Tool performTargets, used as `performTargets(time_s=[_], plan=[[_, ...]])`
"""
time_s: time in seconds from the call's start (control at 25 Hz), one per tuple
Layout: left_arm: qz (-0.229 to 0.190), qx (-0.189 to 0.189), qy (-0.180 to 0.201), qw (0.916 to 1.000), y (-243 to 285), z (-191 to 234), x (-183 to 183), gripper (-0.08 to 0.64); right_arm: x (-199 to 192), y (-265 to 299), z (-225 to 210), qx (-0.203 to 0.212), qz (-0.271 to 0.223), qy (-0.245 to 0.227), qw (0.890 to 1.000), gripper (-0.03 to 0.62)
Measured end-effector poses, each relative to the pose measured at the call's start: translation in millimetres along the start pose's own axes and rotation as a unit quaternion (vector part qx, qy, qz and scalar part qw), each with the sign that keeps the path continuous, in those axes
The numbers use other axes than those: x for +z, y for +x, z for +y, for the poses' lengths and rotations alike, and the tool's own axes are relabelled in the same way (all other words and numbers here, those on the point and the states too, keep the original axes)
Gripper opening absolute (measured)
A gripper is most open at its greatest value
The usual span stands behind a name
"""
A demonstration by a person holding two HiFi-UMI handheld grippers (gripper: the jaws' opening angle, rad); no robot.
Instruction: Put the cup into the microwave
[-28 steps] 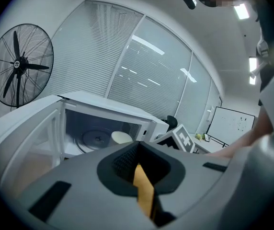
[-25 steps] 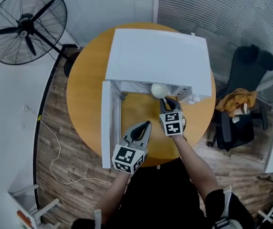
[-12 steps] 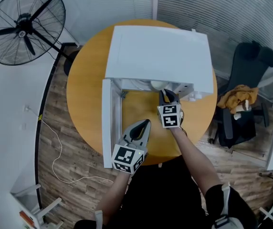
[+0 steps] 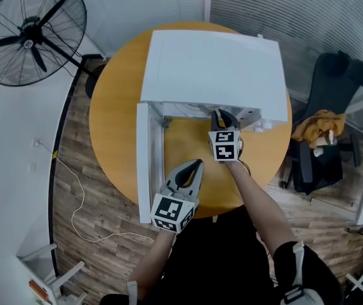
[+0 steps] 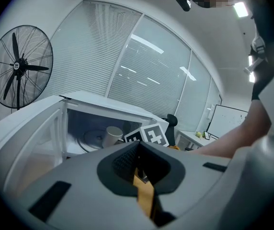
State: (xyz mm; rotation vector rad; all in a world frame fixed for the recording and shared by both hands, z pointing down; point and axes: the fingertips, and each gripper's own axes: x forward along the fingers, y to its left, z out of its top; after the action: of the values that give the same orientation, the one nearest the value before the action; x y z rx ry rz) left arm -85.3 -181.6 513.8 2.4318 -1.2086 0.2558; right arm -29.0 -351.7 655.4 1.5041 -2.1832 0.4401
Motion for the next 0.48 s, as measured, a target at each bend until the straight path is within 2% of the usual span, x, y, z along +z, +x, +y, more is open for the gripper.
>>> performTargets(time_s=[0.48], plan=[[0.002, 0.004, 0.004, 1.0, 0, 0, -1, -0.006, 17, 29, 1, -0.001, -0.023, -0.017, 1.0, 0.044]])
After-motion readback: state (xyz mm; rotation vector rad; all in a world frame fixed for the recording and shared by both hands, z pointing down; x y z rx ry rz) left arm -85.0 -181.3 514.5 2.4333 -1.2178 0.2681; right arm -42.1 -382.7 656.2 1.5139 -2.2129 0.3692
